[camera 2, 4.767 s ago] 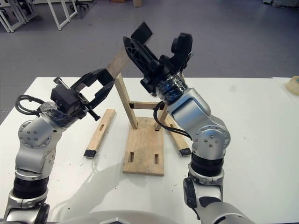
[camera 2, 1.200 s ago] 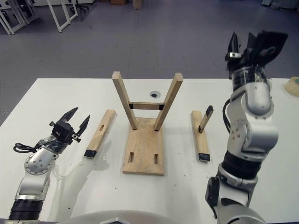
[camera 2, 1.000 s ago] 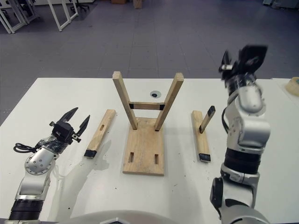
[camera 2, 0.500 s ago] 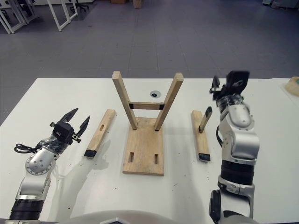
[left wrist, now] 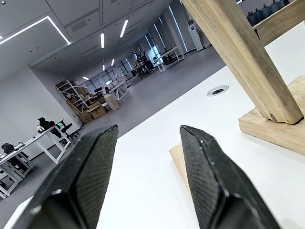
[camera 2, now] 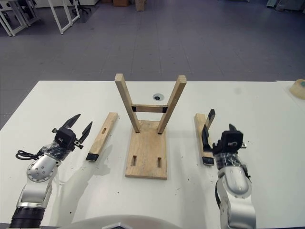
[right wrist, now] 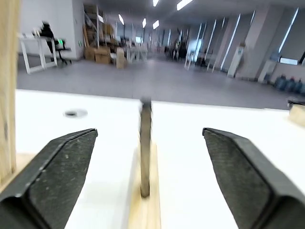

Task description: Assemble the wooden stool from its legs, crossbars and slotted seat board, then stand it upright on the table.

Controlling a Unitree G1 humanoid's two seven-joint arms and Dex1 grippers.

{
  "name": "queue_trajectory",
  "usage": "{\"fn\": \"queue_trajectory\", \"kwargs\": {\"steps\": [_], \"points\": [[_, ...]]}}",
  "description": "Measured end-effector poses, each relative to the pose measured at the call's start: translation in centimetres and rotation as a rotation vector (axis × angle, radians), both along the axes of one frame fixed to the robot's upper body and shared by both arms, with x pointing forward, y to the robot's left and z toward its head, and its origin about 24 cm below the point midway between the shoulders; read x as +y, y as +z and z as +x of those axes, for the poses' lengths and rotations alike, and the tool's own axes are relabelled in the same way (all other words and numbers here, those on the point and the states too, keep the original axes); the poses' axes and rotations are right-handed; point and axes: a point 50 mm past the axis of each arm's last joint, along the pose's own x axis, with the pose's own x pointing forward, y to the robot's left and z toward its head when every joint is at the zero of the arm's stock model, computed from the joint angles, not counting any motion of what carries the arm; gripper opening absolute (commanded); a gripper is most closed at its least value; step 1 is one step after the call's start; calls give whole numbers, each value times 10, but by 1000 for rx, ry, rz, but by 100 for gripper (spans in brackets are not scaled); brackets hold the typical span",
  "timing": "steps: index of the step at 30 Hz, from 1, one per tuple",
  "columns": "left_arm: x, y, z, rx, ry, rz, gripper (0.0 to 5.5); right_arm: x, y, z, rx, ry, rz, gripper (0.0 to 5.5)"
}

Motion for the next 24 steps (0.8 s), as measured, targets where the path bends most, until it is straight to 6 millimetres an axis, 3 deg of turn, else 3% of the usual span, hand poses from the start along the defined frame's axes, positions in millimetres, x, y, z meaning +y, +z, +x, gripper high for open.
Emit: {"fn": "queue_trajectory", "kwargs": {"steps": [7, 16, 24], "points": [[0, -2, -1, 10, 0, 1, 237, 2, -46, -17, 189, -31, 187, 451], [0, -5, -1, 20, 6, -9, 237, -2, -64, -12, 329, -75, 179, 451], [-5, -6, 2, 11, 17, -34, 237, 0, -65, -1, 334, -72, 126, 299]]}}
